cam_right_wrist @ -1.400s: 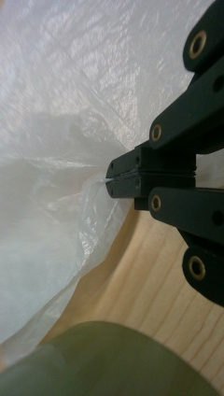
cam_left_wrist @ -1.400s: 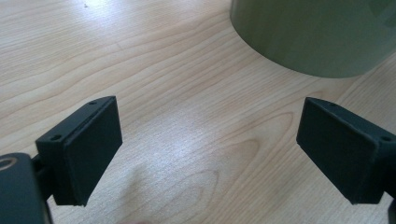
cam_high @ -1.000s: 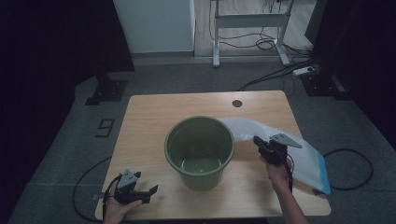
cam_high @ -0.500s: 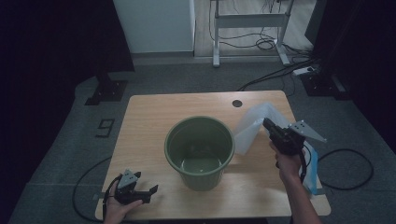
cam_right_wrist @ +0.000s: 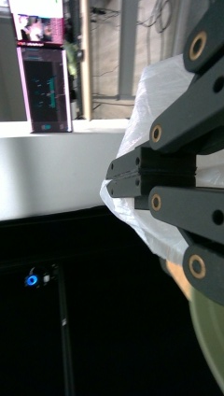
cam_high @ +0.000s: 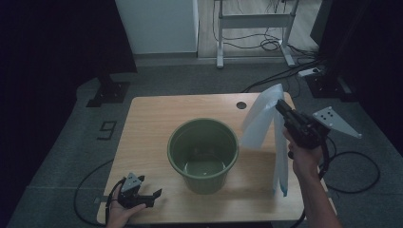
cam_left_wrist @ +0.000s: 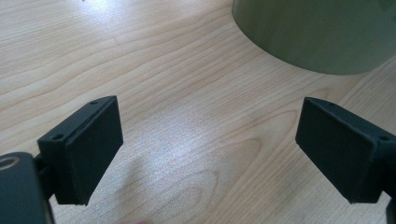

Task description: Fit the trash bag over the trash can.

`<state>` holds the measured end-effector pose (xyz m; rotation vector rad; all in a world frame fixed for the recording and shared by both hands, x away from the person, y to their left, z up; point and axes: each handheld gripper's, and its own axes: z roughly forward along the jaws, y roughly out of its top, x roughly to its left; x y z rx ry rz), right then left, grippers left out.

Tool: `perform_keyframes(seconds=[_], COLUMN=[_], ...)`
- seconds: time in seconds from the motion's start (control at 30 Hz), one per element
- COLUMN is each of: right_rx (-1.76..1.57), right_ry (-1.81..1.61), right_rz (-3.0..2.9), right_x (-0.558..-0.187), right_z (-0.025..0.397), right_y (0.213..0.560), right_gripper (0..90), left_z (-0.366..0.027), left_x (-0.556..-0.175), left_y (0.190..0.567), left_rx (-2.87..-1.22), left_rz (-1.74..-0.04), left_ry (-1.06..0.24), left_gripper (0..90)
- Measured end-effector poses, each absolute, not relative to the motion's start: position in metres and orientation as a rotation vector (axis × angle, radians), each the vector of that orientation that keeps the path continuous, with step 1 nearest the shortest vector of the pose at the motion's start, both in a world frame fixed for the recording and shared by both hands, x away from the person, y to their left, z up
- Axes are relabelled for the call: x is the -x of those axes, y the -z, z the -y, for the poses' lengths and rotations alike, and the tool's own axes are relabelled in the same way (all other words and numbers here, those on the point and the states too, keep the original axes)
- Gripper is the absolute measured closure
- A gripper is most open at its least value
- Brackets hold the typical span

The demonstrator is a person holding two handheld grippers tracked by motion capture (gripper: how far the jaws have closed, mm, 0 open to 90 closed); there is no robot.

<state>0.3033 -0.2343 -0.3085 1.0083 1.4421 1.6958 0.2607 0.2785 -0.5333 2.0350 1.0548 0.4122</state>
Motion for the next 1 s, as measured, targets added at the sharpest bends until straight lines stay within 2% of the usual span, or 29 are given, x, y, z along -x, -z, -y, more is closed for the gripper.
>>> perform_keyframes(seconds=[0.3,0.53,0.83,1.0], right_rx=[-0.891,-0.848,-0.836,-0.822], right_ry=[-1.734,-1.777,-1.806,-1.776], right_rz=[-1.424,-1.421,-1.496,-1.605], right_x=[-0.291,-0.286,-0.285,-0.28], right_z=[0.218,0.202,0.181,0.158], right_y=[0.267,0.254,0.268,0.302], right_gripper=[89.1,89.1,89.1,89.0], left_z=[-0.278,-0.278,-0.279,-0.277], left_x=[-0.261,-0.261,-0.261,-0.262], left_y=[0.535,0.535,0.535,0.535], left_rx=[-2.04,-2.036,-2.036,-2.042], left_rz=[-1.055,-1.055,-1.055,-1.052], left_ry=[-0.403,-0.399,-0.398,-0.397], left_gripper=[7.0,7.0,7.0,7.0])
